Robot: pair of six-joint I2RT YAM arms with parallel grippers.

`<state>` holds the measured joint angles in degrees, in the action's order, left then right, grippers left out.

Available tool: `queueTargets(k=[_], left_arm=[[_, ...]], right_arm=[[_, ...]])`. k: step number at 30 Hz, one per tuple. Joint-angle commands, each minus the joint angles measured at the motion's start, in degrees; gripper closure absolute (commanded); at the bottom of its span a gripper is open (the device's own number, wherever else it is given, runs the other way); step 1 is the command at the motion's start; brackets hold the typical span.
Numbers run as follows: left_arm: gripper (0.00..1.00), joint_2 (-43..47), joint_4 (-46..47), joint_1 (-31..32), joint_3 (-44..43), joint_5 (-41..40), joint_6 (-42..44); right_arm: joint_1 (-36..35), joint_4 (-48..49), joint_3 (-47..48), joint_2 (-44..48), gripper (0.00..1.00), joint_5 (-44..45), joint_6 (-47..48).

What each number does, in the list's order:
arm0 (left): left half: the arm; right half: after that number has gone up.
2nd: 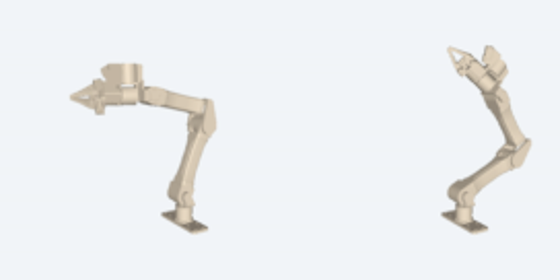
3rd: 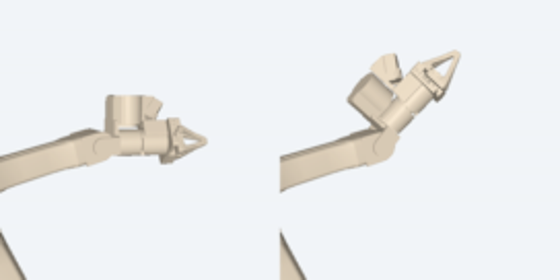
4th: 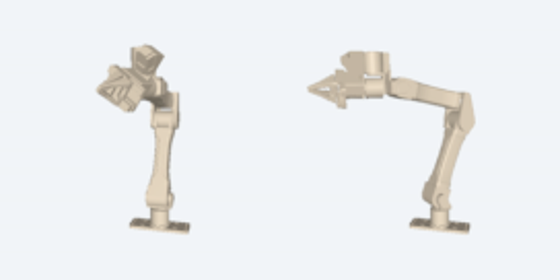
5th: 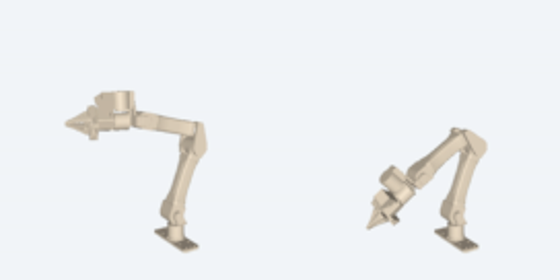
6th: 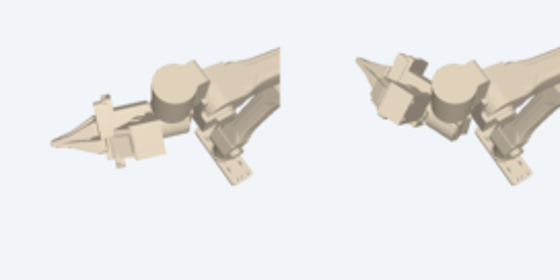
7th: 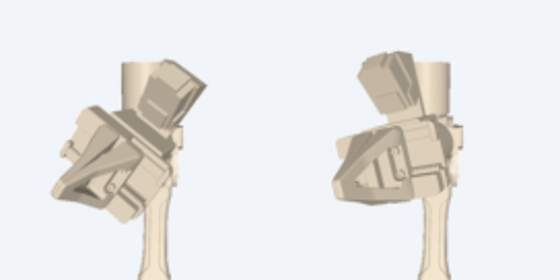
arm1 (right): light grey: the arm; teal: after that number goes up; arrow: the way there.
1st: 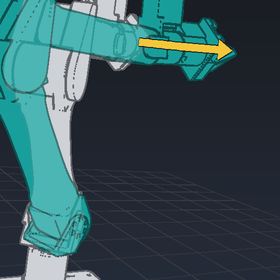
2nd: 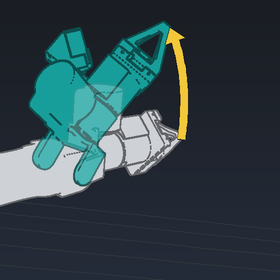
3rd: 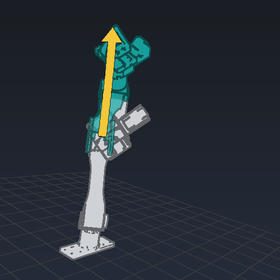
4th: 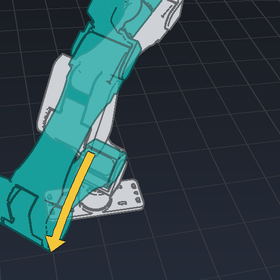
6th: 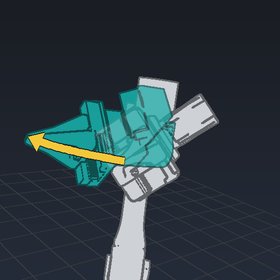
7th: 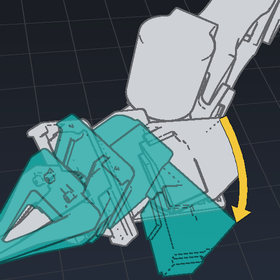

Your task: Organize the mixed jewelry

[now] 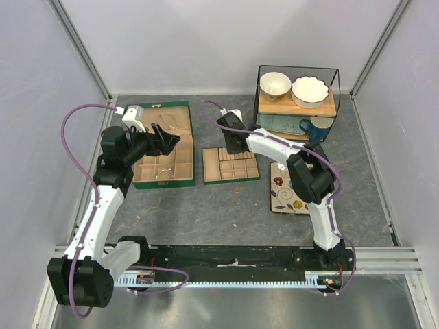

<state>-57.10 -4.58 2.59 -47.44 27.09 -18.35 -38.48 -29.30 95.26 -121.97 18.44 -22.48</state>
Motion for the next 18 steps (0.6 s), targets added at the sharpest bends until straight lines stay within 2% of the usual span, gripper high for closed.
queueTargets(k=[1, 18], left_arm=[[0.13, 0.8, 2.4, -0.3, -0.2, 0.4, 1.1], [0.13, 0.9, 2.6, -0.3, 0.2, 0.3, 1.2]], right_arm=[[0.2, 0.0, 1.9, -0.8, 0.77, 1.0, 0.3], [0.5, -0.1, 3.2, -2.0, 0.83, 1.0, 0.5]])
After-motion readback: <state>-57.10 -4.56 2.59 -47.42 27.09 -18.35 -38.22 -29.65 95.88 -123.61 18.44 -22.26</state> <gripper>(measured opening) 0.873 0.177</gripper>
